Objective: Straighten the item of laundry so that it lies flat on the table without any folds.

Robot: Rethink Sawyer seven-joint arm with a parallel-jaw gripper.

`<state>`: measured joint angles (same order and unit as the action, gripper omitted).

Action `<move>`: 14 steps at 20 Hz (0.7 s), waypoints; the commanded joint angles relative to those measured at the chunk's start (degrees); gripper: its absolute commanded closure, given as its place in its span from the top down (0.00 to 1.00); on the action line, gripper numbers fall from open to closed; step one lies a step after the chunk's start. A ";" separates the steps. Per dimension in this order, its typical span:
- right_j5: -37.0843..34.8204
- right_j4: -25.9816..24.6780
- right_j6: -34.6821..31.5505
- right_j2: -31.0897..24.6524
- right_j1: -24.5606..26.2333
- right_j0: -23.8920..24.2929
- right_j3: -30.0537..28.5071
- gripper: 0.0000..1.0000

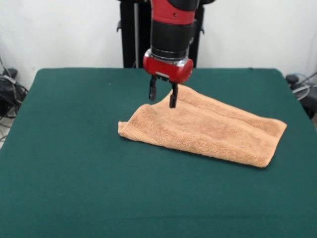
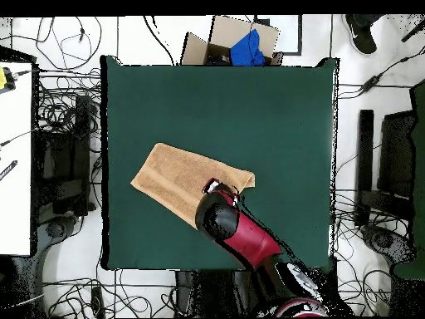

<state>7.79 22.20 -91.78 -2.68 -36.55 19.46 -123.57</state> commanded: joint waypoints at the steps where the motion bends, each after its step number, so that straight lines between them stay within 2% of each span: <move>1: -7.86 3.23 -11.45 5.03 -0.57 -2.62 0.74 1.00; 6: -8.42 2.24 -10.93 6.36 0.26 -2.60 2.07 1.00; 14: -2.22 -1.45 -10.85 1.54 5.05 2.43 4.07 1.00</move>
<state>4.73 21.95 -91.78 1.55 -36.43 19.60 -123.09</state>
